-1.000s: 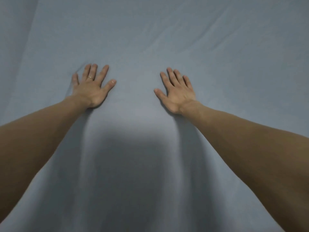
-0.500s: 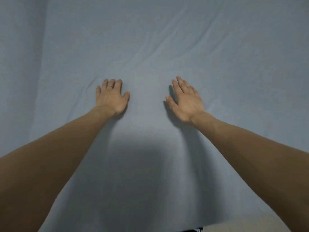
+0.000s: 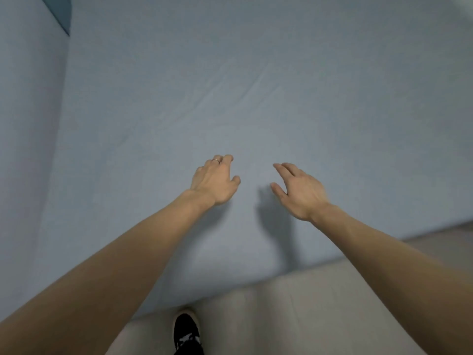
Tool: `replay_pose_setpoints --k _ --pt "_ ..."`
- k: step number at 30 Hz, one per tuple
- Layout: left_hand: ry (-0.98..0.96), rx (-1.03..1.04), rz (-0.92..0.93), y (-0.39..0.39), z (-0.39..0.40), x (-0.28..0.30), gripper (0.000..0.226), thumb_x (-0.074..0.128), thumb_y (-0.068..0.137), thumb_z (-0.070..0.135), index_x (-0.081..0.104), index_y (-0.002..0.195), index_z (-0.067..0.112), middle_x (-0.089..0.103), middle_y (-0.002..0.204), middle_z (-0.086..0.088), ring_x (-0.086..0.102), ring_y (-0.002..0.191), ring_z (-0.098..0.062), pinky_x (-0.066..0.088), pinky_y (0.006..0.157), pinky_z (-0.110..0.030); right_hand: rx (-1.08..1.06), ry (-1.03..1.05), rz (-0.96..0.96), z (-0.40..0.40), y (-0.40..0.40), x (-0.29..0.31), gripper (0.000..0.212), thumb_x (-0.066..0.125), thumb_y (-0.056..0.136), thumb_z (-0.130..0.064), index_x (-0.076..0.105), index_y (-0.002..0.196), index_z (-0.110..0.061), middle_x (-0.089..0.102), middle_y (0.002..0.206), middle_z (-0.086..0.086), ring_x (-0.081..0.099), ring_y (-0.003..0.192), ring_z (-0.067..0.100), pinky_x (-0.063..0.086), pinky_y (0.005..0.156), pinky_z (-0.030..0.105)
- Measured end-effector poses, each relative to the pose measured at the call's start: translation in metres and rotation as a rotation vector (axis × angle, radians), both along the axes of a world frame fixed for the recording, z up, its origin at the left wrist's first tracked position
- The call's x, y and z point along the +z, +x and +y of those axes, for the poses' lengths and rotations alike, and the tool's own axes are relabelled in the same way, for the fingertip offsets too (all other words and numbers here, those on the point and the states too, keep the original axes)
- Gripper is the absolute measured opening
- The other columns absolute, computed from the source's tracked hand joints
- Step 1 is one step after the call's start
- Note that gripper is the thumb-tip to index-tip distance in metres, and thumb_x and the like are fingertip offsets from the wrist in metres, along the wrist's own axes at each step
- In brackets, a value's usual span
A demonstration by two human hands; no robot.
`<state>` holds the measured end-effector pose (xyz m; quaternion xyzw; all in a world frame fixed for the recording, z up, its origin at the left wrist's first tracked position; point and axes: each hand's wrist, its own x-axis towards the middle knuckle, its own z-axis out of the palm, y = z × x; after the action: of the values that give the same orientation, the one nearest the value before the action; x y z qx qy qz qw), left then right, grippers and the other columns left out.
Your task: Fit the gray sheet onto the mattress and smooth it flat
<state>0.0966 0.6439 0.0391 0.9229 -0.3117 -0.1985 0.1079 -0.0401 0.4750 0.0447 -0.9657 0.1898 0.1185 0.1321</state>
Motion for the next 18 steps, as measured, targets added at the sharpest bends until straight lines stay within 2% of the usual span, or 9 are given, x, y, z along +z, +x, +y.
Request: replay_pose_setpoints --k 4,8,10,14,16,18 --pt "0.066 -0.024 0.032 -0.080 -0.019 -0.010 0.058 0.045 0.096 0.040 0.030 0.148 0.018 0.036 0.152 -0.008 0.037 0.135 -0.028 0.034 0.107 -0.040 0.029 0.008 0.053 -0.050 -0.072 -0.004 0.053 0.033 0.102 -0.044 0.031 0.151 -0.023 0.034 0.155 -0.002 0.043 0.134 0.025 0.041 0.105 0.040" --pt "0.091 0.004 0.024 -0.182 -0.056 -0.042 0.066 0.047 0.093 0.048 0.027 0.150 0.021 0.027 0.158 -0.006 0.023 0.145 -0.024 0.023 0.116 -0.039 0.061 0.037 0.118 -0.108 -0.157 -0.036 0.054 0.036 0.101 -0.046 0.034 0.150 -0.023 0.031 0.156 0.001 0.038 0.138 0.025 0.039 0.108 0.040" --pt "0.116 -0.004 0.012 -0.224 -0.073 -0.064 0.078 0.051 0.089 0.059 0.022 0.152 0.026 0.018 0.162 -0.006 0.012 0.149 -0.022 0.015 0.120 -0.041 0.098 0.043 0.142 -0.127 -0.191 -0.059 0.065 0.038 0.097 -0.055 0.026 0.153 -0.025 0.020 0.162 0.001 0.028 0.145 0.024 0.032 0.114 0.041" --pt "0.277 -0.043 0.085 -0.283 -0.096 -0.122 0.112 0.053 0.070 0.084 -0.004 0.154 0.039 -0.010 0.164 -0.002 -0.016 0.150 -0.021 -0.005 0.121 -0.048 0.249 0.054 0.264 -0.157 -0.243 -0.120 0.092 0.039 0.086 -0.077 0.001 0.157 -0.032 -0.005 0.166 -0.002 0.001 0.152 0.019 0.004 0.123 0.042" --pt "0.335 -0.025 0.039 -0.300 -0.093 -0.154 0.112 0.053 0.072 0.082 -0.017 0.151 0.042 -0.021 0.162 -0.002 -0.025 0.147 -0.022 -0.010 0.120 -0.051 0.320 0.007 0.244 -0.162 -0.261 -0.152 0.094 0.037 0.086 -0.077 -0.010 0.155 -0.036 -0.018 0.164 -0.003 -0.013 0.151 0.016 -0.003 0.123 0.043" --pt "0.315 0.012 -0.091 -0.303 -0.093 -0.176 0.098 0.047 0.086 0.071 -0.024 0.148 0.043 -0.022 0.162 -0.002 -0.028 0.146 -0.023 -0.010 0.119 -0.052 0.343 -0.062 0.135 -0.169 -0.265 -0.173 0.087 0.035 0.091 -0.071 -0.014 0.154 -0.037 -0.020 0.163 -0.004 -0.016 0.151 0.017 -0.004 0.123 0.044"
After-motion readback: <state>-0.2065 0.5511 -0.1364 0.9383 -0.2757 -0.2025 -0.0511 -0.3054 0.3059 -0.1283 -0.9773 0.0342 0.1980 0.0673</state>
